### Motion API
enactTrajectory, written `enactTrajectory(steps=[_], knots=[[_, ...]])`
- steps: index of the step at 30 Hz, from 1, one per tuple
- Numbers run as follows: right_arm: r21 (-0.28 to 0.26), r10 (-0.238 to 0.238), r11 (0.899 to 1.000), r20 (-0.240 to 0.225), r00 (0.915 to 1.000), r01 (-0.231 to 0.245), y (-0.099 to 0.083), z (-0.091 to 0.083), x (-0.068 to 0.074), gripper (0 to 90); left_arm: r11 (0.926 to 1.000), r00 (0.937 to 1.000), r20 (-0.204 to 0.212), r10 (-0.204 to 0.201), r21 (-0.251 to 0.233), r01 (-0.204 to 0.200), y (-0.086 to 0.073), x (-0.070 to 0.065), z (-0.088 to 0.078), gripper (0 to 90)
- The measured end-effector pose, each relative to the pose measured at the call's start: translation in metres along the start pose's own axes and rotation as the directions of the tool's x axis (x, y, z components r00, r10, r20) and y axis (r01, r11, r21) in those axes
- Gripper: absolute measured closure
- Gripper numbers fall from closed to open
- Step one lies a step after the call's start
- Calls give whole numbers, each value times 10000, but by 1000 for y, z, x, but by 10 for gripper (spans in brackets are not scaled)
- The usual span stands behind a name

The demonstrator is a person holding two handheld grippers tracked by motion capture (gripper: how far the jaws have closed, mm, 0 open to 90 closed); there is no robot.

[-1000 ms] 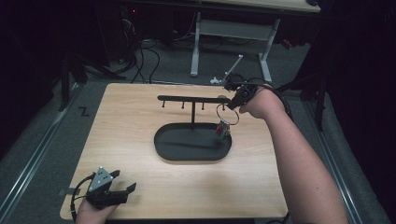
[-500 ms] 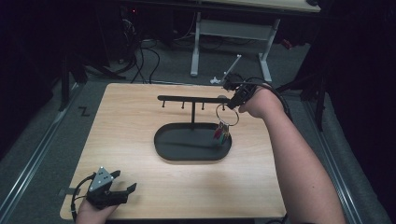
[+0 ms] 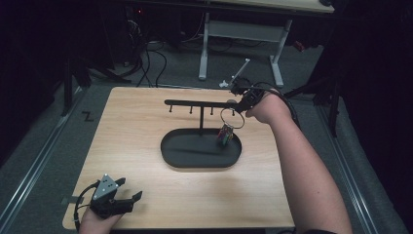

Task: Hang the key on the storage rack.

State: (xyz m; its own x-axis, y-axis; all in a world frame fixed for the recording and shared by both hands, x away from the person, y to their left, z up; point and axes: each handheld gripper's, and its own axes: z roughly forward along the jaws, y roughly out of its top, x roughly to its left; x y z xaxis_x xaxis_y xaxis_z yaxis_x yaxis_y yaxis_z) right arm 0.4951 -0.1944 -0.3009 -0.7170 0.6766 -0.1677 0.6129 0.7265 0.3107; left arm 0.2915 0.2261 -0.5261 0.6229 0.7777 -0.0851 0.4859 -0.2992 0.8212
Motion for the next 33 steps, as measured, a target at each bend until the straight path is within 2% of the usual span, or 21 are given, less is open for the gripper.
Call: enactTrajectory(steps=[10, 15, 17, 19, 22, 25, 31, 33], knots=[[-371, 81, 9993, 254, 9996, -71, -10, -7, 5, 766, 10000, 10000, 18, 70, 29, -70, 1, -1, 0, 191], [-570, 265, 9980, 46, 9996, -262, -16, -4, 8, 651, 10000, 10000, 10, 50, 31, -50, 0, -1, 1, 191], [-642, 394, 9972, 64, 9992, -389, -18, -3, 10, 599, 10000, 10000, 2, 84, 53, -84, 0, -2, 1, 191], [-625, 300, 9976, 169, 9994, -289, -20, -1, 13, 566, 10000, 10000, -17, 60, 15, -60, 1, -1, 1, 191], [-590, 639, 9962, 32, 9979, -636, -23, 4, 14, 470, 10000, 10000, -36, 58, 10, -58, 1, 0, 1, 191], [-687, 746, 9949, -5, 9972, -745, -26, 7, 16, 395, 10000, 10000, -77, 57, 17, -57, 1, -1, 1, 191], [-1072, 1203, 9872, 108, 9927, -1185, -36, 13, 20, 277, 9999, 9999, -65, 108, 101, -107, 1, -1, 2, 191], [-1151, 1110, 9877, 409, 9930, -1057, -40, 18, 24, 252, 9999, 9999, -74, 117, 77, -116, 0, -1, 3, 191]])
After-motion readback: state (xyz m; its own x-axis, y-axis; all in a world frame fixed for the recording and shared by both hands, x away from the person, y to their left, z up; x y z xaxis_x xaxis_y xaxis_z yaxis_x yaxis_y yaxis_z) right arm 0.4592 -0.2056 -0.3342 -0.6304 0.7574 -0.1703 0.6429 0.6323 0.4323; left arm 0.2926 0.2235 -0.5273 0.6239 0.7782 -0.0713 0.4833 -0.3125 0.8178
